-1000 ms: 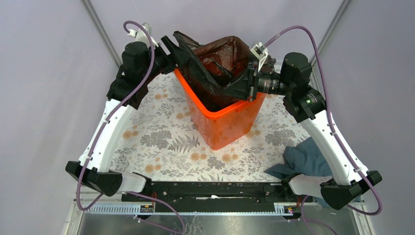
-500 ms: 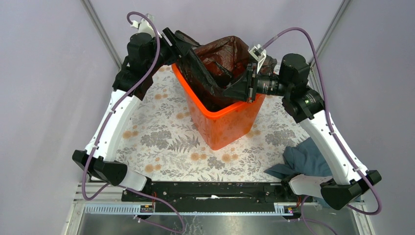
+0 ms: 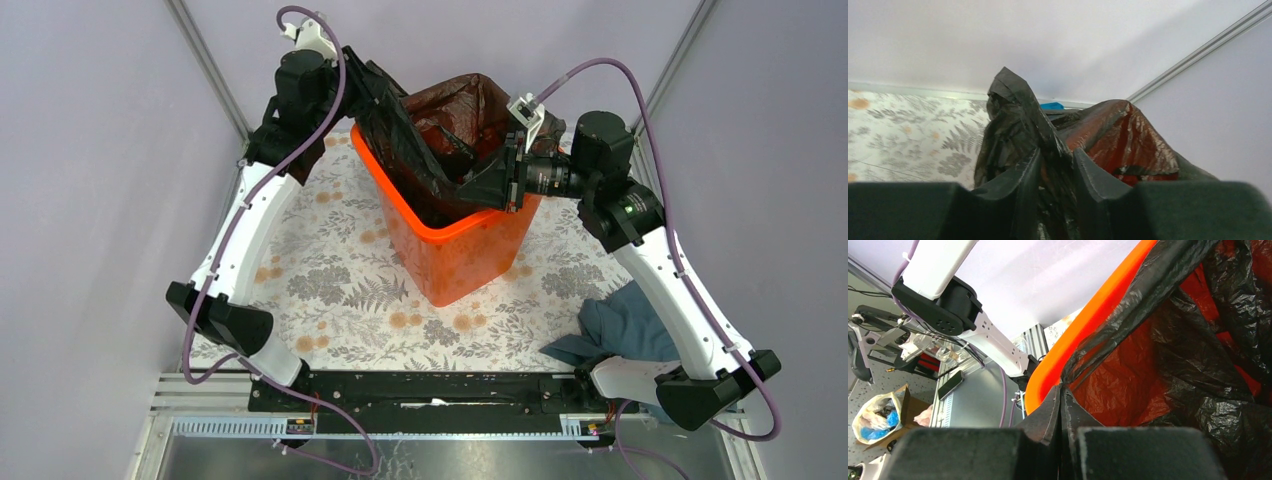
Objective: Put the trash bags into the trash bin
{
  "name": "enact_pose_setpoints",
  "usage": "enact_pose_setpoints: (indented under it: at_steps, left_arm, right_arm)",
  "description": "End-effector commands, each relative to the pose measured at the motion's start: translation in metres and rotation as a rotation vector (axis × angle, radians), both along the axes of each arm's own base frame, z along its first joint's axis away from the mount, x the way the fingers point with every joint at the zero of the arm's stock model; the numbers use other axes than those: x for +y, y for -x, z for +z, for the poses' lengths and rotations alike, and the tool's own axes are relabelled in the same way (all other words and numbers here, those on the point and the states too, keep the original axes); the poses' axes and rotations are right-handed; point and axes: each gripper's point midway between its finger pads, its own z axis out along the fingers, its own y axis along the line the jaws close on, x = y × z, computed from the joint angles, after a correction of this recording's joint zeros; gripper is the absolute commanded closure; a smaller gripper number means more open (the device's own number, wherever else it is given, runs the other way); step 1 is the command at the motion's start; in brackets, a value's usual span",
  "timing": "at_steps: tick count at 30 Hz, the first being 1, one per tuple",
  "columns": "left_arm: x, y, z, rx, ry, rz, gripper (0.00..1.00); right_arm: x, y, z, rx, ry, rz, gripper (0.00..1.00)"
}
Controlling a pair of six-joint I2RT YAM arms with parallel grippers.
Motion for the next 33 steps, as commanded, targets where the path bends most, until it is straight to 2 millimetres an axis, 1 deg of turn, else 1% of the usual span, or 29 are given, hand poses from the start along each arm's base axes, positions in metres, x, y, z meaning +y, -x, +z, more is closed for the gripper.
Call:
enact_pose_setpoints:
  at_steps: [1, 2, 3, 4, 6, 9, 12, 14, 15, 17, 18, 19, 22, 25, 27, 30, 31, 33]
  left_arm:
    - [0.019, 0.016, 0.053, -0.147, -0.032, 0.053, 0.63]
    - [0.02, 0.016, 0.05, -0.137, -0.041, 0.053, 0.54]
    - [0.02, 0.017, 0.047, -0.126, -0.044, 0.055, 0.41]
    - [0.021, 0.017, 0.043, -0.112, -0.046, 0.06, 0.37]
    - [0.022, 0.016, 0.036, -0.092, -0.051, 0.067, 0.36]
    - [0.022, 0.01, 0.03, -0.081, -0.051, 0.077, 0.38]
    - [0.016, 0.001, 0.029, -0.076, -0.046, 0.066, 0.44]
    - [0.012, -0.003, 0.03, -0.077, -0.045, 0.052, 0.53]
    - [0.011, -0.005, 0.031, -0.079, -0.047, 0.048, 0.61]
    - [0.013, -0.005, 0.036, -0.08, -0.057, 0.05, 0.83]
    - [0.017, -0.004, 0.039, -0.084, -0.062, 0.061, 0.93]
    - [0.023, -0.003, 0.041, -0.087, -0.063, 0.073, 1.0]
    - [0.032, 0.013, 0.045, -0.117, -0.039, 0.045, 1.0]
    - [0.041, 0.04, 0.045, -0.136, -0.016, 0.028, 1.0]
    - [0.052, 0.058, 0.039, -0.139, -0.017, 0.047, 1.0]
    - [0.069, 0.087, 0.03, -0.155, -0.024, 0.08, 1.0]
    - [0.074, 0.09, 0.021, -0.136, -0.036, 0.097, 1.0]
    - [0.084, 0.099, 0.009, -0.115, -0.052, 0.133, 1.0]
  right_arm:
    - [-0.002, 0.01, 0.011, -0.043, -0.015, 0.017, 0.98]
    - [-0.002, 0.01, 0.011, -0.045, -0.015, 0.016, 0.98]
    - [-0.002, 0.01, 0.012, -0.048, -0.017, 0.015, 0.98]
    - [-0.002, 0.009, 0.013, -0.049, -0.019, 0.013, 0.98]
    - [-0.002, 0.01, 0.015, -0.053, -0.024, 0.016, 0.98]
    - [-0.001, 0.011, 0.018, -0.053, -0.035, 0.024, 0.99]
    - [0.0, 0.012, 0.018, -0.05, -0.035, 0.025, 0.99]
    - [0.0, 0.013, 0.016, -0.045, -0.031, 0.027, 0.99]
    - [-0.001, 0.013, 0.015, -0.042, -0.028, 0.026, 0.99]
    - [-0.002, 0.015, 0.014, -0.038, -0.02, 0.027, 0.99]
    - [-0.003, 0.016, 0.013, -0.036, -0.017, 0.026, 0.99]
    - [-0.003, 0.018, 0.012, -0.034, -0.016, 0.03, 0.98]
    - [-0.004, 0.023, 0.005, -0.014, -0.007, 0.04, 0.95]
    - [-0.002, 0.029, -0.004, 0.014, 0.007, 0.054, 0.94]
    - [-0.002, 0.033, -0.007, 0.025, 0.014, 0.061, 0.94]
    - [0.001, 0.042, -0.007, 0.035, 0.006, 0.075, 0.93]
    - [0.003, 0.045, -0.006, 0.04, -0.002, 0.086, 0.93]
    - [0.009, 0.053, -0.007, 0.059, -0.01, 0.113, 0.89]
